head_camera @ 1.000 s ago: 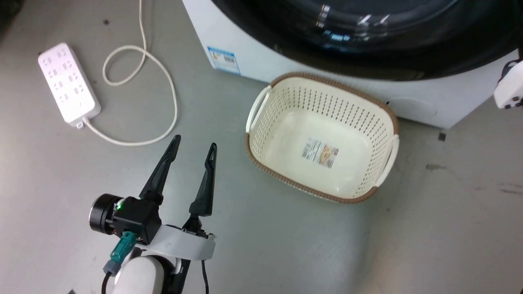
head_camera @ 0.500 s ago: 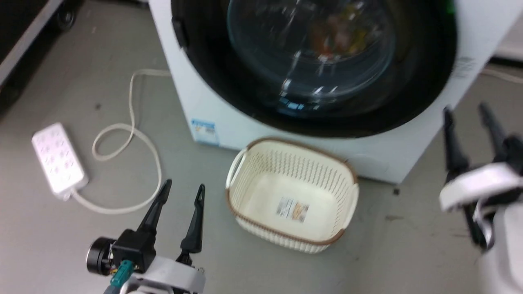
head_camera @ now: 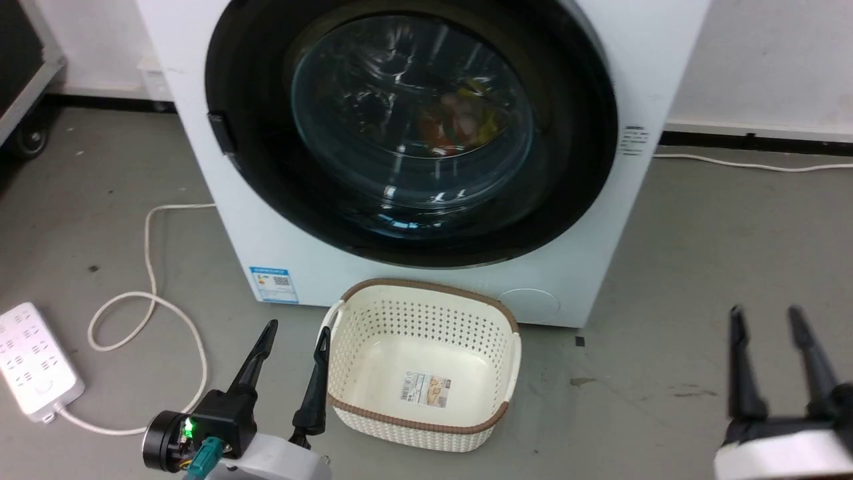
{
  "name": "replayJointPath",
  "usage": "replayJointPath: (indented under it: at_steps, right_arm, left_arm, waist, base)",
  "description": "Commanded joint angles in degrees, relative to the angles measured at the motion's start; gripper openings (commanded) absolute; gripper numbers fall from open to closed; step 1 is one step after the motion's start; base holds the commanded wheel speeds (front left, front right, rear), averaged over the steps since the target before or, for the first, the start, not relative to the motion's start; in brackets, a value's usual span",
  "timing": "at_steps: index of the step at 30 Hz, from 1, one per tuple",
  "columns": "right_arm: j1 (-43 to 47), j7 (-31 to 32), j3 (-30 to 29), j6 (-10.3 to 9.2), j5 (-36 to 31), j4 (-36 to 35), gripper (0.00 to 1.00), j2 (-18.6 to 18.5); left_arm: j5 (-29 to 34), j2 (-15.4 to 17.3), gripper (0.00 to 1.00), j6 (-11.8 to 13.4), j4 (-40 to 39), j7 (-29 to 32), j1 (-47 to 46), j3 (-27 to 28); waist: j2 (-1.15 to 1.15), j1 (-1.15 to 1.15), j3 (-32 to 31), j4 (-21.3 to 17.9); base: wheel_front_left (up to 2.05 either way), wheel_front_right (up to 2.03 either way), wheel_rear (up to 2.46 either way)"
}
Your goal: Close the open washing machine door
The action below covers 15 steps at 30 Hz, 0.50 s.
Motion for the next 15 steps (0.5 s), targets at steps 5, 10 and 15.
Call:
replayJointPath:
  at_steps: [5,10,15]
  right_arm:
    - [3.42,-0.23,2.38,-0.03,-0.31,-0.7,1.0,0.28]
    - [4.91,-0.24,3.56,-0.03,-0.89,-0.54,1.0,0.28]
    - [4.31,0.03,3.54,0.01,-0.92,-0.31,0.0,0.09]
  left_arm:
    - [-0.27,0.11,1.0,0.15,0.75,-0.25,0.83,0.11]
    - [-0.69,-0.1,1.0,0.58,1.61,-0.25,0.94,0.33]
    - [-0.74,-0.11,0.0,0.41,1.54,0.11,0.15,0.35]
  waist:
    - [0.0,0.01,-0.44,-1.05]
    - [0.0,0.01,-0.87,-1.16]
    - [0.0,0.01,-0.96,-0.89]
  base:
    - [0.0,0.0,0.0]
    - [0.0,0.0,0.0]
    - [0.0,0.0,0.0]
